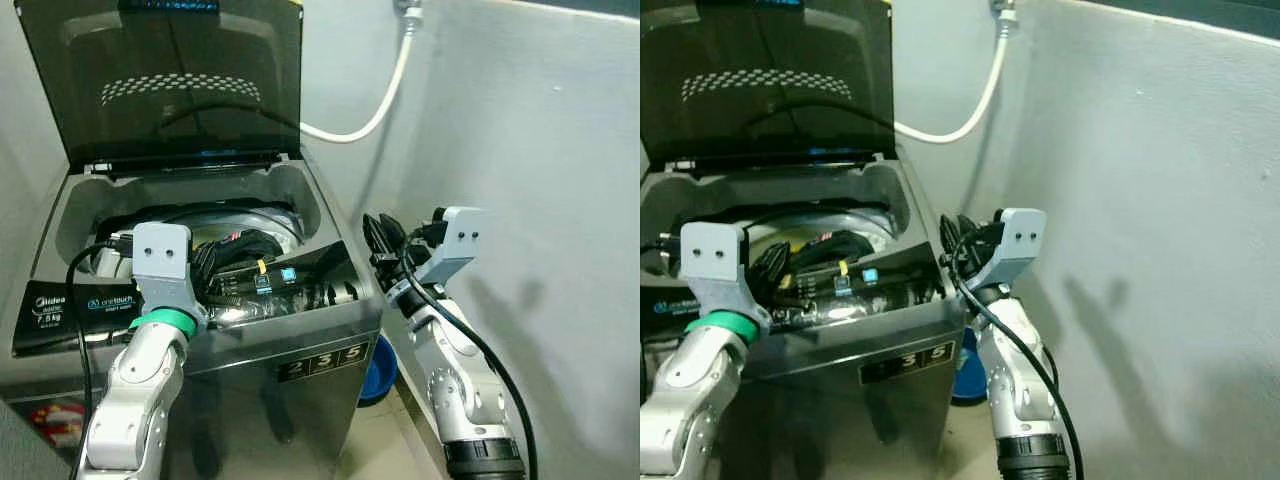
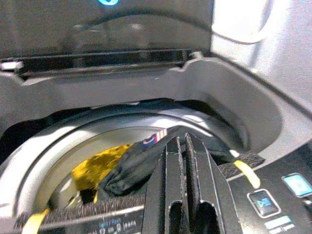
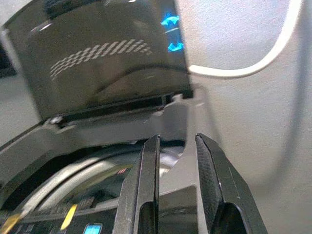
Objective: Clothes washing
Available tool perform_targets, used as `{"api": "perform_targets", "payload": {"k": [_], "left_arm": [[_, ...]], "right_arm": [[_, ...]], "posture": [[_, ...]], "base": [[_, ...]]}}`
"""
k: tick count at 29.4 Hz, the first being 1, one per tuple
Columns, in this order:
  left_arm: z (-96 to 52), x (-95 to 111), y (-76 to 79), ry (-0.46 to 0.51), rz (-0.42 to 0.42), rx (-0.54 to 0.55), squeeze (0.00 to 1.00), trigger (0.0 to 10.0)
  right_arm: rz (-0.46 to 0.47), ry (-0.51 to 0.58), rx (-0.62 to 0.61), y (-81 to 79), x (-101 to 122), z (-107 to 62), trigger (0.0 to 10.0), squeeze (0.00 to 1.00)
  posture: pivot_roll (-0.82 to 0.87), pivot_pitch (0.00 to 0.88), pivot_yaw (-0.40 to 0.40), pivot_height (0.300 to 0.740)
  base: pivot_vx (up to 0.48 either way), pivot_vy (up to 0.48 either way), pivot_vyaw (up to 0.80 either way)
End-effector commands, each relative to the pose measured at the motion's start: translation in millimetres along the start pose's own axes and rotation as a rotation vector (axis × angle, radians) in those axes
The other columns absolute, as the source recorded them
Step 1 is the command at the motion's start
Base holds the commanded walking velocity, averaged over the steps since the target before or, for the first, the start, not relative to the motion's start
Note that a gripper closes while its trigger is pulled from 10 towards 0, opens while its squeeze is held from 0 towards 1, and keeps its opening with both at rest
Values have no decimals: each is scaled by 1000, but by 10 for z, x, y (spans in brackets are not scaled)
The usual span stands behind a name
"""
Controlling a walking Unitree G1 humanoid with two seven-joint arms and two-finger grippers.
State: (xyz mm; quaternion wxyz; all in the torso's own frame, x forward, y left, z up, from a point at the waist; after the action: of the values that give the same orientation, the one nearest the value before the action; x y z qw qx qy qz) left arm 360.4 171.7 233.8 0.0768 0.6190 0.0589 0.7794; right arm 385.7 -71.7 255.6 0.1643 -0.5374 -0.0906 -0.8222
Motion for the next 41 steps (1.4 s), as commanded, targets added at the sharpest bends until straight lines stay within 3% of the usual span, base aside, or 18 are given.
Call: {"api": "perform_targets", "payload": {"k": [1,8,11,23,32,41], "left_arm": [[-9,-36,67,-6,-3,-16,0,10000],[-10,-23,62,-1,-3,-12,0,10000],[-19,-1,23,8,-80,10,0,10000],[-52,41,-24,26,-79,31,0,10000],[-89,45,-74,28,-39,45,0,10000],[-59,32,-106,19,-10,56,0,10000]], "right_arm": [[-13,-6,-19,74,-7,-49,10000,0],[-14,-8,-15,66,-10,-54,10000,0],[-11,-8,-13,58,-12,-51,10000,0],[-1,-14,2,28,-19,-43,10000,0],[4,-19,24,-36,-34,-37,10000,0],[-60,19,-20,52,55,19,10000,0]], "posture": [[-12,0,19,740],[-10,0,16,740],[-8,0,15,740],[2,0,1,740],[14,0,-4,740],[17,0,-1,740]], "base": [[0,-394,0],[0,-403,0],[0,0,0],[0,480,0],[0,0,0],[0,0,444]]}}
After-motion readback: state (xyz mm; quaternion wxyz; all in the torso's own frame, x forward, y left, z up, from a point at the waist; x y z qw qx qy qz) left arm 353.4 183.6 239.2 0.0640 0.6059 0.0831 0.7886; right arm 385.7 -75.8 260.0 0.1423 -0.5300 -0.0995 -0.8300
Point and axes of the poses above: a point about 5 cm out from each wrist's last joint towards the gripper, its own z axis pointing out of the wrist towards the gripper, its own x axis along the axis of the wrist's last joint, y = z × x, the point moved 6 cm from there along z, pointing out of the wrist towards the gripper, and after that the axes turned 11 degrees about -z, right-handed, at the moved point
